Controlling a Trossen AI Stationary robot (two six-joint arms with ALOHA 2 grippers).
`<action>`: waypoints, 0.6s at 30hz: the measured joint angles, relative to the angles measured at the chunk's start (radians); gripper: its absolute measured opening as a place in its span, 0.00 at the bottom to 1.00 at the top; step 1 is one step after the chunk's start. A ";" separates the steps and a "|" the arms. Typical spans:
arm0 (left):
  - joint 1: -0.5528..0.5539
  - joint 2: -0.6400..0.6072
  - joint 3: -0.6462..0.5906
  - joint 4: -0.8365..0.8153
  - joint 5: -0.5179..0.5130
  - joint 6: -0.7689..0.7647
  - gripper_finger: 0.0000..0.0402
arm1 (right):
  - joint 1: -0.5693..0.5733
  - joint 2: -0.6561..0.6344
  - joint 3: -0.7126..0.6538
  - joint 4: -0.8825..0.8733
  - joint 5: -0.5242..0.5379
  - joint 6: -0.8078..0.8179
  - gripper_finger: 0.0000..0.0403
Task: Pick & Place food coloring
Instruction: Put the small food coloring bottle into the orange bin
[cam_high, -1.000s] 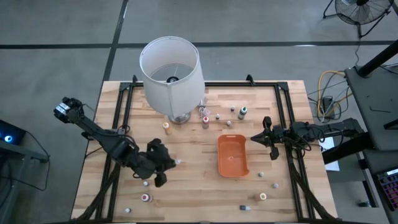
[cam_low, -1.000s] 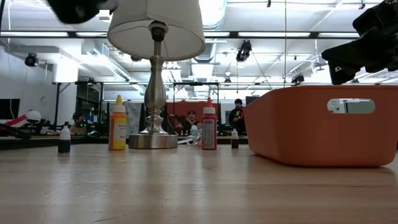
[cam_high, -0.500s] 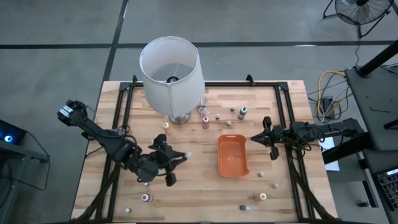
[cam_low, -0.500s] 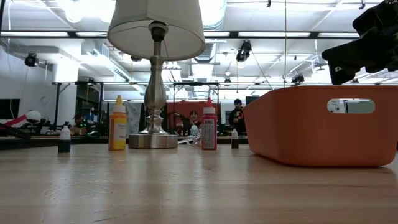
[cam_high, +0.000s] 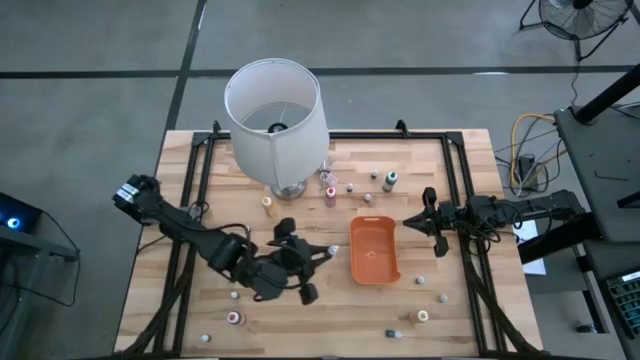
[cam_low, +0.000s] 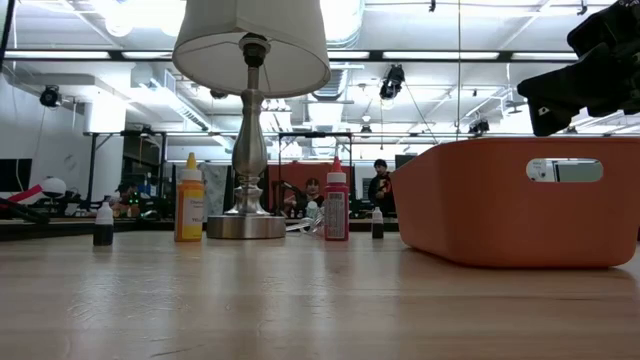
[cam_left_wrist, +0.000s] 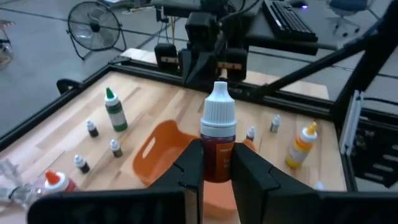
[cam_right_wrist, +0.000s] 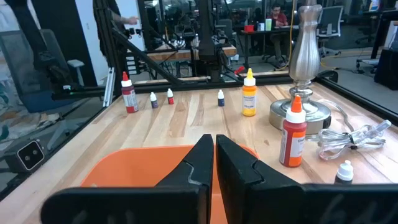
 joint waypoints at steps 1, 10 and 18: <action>0.005 0.018 0.021 0.001 -0.002 0.005 0.08 | 0.000 0.000 0.000 0.000 0.000 -0.001 0.03; 0.042 0.140 0.125 0.103 -0.029 0.053 0.08 | 0.000 0.000 0.000 0.000 0.000 0.000 0.03; 0.061 0.188 0.123 0.231 -0.096 0.105 0.07 | 0.000 0.000 0.000 0.000 0.000 0.000 0.03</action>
